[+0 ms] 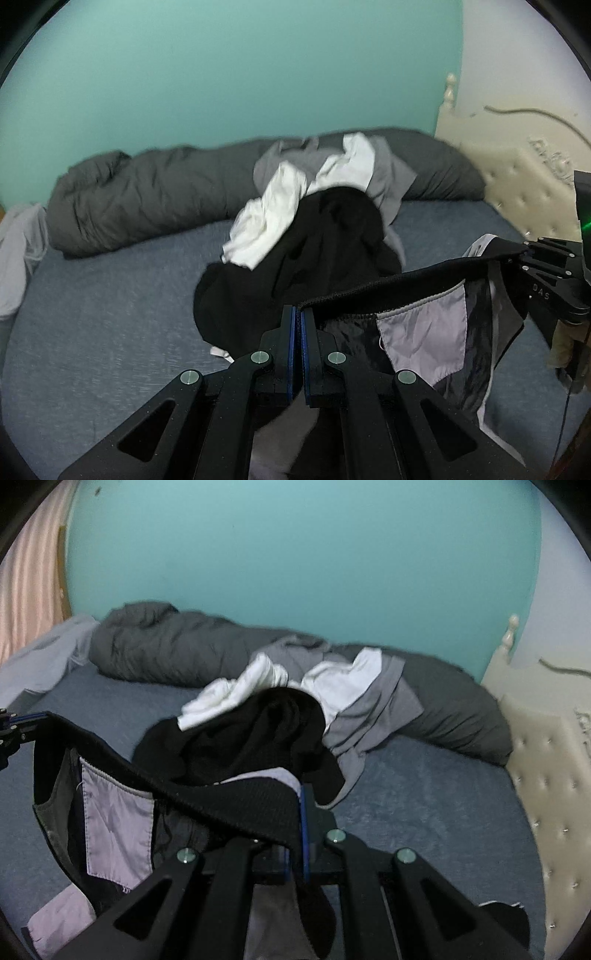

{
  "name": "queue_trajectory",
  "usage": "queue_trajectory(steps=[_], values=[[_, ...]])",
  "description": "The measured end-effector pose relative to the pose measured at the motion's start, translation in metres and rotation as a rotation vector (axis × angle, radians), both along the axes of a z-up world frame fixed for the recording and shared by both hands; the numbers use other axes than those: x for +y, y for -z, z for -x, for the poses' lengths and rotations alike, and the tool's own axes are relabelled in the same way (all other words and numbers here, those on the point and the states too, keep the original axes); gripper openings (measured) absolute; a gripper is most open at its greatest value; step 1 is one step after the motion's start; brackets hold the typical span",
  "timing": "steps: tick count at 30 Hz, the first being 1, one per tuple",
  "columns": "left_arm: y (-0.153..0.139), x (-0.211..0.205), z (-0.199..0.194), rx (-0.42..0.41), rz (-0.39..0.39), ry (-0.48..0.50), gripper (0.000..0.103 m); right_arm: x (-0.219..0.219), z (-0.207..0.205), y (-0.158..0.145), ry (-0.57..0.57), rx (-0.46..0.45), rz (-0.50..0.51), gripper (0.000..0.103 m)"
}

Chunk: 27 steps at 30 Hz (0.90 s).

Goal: Fold clothes
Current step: 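Lower the jacket with both tools and lay it flat on the bed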

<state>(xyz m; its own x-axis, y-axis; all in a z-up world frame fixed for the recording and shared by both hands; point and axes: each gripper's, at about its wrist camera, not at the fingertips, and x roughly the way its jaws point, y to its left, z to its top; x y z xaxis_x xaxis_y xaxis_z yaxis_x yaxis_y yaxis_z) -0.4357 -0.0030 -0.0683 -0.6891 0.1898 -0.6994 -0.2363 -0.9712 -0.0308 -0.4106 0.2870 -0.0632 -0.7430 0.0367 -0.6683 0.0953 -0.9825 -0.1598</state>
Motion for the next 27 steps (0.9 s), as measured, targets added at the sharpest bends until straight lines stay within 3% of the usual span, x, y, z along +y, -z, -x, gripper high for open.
queue_trajectory(steps=[10,19,24,27], values=[[0.122,0.009,0.077,-0.132,0.025,-0.033,0.003,0.008,0.074,0.124,0.018,-0.121,-0.011,0.004],[0.183,0.02,0.109,-0.178,0.066,-0.031,0.003,0.015,0.11,0.207,0.033,-0.197,-0.023,0.004],[0.207,0.019,0.114,-0.237,0.067,-0.033,0.005,0.014,0.12,0.236,0.035,-0.261,-0.017,0.004],[0.197,0.01,0.107,-0.2,0.019,-0.055,0.026,0.017,0.118,0.235,0.035,-0.263,0.024,0.011]])
